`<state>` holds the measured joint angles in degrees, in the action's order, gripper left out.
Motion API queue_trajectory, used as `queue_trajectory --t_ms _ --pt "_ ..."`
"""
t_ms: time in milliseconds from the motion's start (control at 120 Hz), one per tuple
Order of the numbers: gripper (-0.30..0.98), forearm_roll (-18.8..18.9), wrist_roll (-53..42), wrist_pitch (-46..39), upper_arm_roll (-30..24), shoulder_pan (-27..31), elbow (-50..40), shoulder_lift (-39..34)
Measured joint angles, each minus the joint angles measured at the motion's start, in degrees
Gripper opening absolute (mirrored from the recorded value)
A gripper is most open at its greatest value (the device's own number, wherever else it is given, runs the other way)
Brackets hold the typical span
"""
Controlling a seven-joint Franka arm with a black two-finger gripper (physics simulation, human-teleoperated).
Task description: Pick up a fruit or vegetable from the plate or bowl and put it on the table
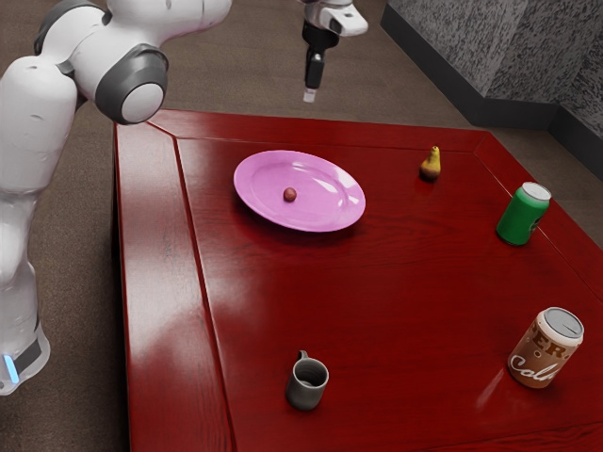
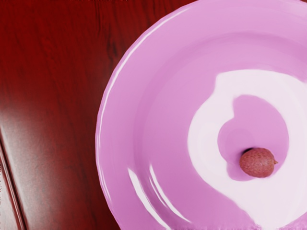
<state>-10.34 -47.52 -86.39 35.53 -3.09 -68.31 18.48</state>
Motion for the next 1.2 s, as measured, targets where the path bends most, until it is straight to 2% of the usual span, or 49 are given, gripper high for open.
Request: queue_trajectory --t_ms 267,350,517,667,733,792,842,908,1050,1200 --pt "0.68 -0.16 -7.18 0.07 -0.01 0.45 -0.03 0.02" --pt "0.68 -1.87 -8.82 0.31 0.27 1.94 0.05 -0.16" --pt "0.68 -2.46 -11.53 1.61 0.22 1.42 3.08 -8.92" --pt "0.68 0.16 -13.46 6.79 -0.06 0.21 2.39 -11.85" --pt "0.68 2.54 -14.13 7.69 -0.13 -4.21 -3.99 -17.72" --pt "0.68 6.41 -14.49 6.42 -0.09 -8.74 -15.5 -24.42" --pt "0.68 8.9 -14.75 3.97 0.24 -8.64 -24.64 -26.5" --pt "0.69 11.4 -15.07 0.52 0.69 -8.03 -32.1 -27.3" --pt "0.69 13.99 -15.71 -4.96 1.17 -8.49 -36.03 -25.62" --pt "0.69 14.88 -16.84 -9.38 1.13 -10.18 -36.4 -24.72"
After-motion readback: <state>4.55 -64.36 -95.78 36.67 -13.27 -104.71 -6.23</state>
